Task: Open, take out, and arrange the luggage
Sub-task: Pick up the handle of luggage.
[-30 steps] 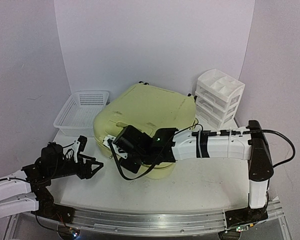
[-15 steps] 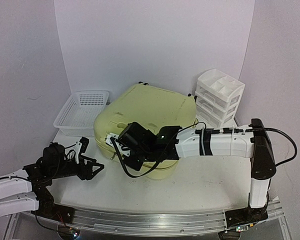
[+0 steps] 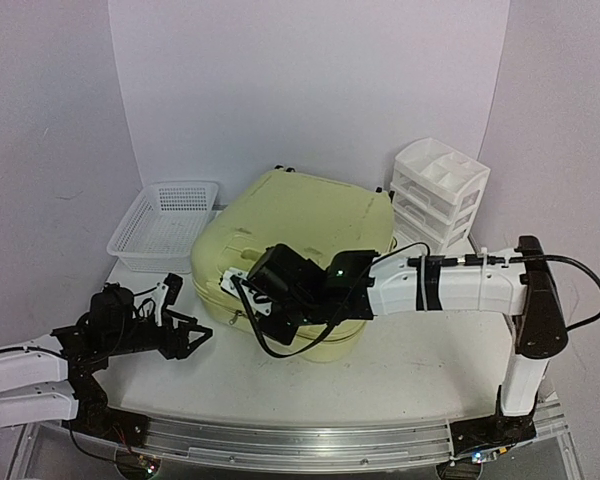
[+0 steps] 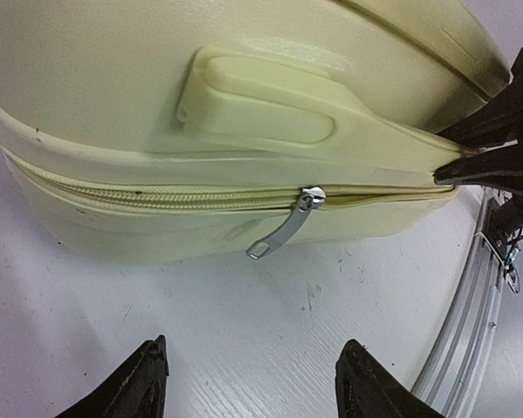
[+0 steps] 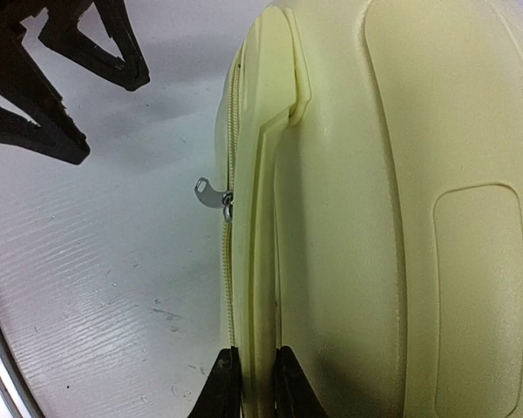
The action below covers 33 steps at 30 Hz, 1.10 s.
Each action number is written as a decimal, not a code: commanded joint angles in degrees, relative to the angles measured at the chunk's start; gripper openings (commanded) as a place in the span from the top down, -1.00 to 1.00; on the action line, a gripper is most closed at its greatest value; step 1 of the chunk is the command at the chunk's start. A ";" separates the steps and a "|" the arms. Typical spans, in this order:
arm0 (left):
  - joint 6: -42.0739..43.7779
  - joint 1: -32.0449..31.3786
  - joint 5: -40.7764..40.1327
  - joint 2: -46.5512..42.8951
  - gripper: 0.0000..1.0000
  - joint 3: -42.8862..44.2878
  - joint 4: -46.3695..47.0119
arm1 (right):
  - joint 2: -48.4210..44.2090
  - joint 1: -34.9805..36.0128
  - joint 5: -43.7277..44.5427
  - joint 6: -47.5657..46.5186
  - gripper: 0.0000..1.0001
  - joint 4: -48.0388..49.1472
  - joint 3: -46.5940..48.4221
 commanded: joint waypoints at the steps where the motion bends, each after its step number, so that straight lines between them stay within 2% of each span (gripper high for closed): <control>1: 0.25 -0.20 1.26 1.42 -0.33 2.40 5.24 | -10.06 0.34 7.09 5.08 1.00 5.09 0.57; 8: -0.35 -1.48 0.65 6.03 -0.31 3.57 8.30 | -11.48 0.19 8.28 5.25 1.00 5.87 -0.99; 24: 2.56 -8.43 -8.27 21.89 -0.11 -1.07 32.16 | -9.18 -0.62 4.61 5.64 1.00 6.52 4.04; 33: 3.49 -9.91 -8.83 23.24 -0.10 -2.48 34.25 | -10.51 -0.61 3.91 5.85 1.00 6.53 4.04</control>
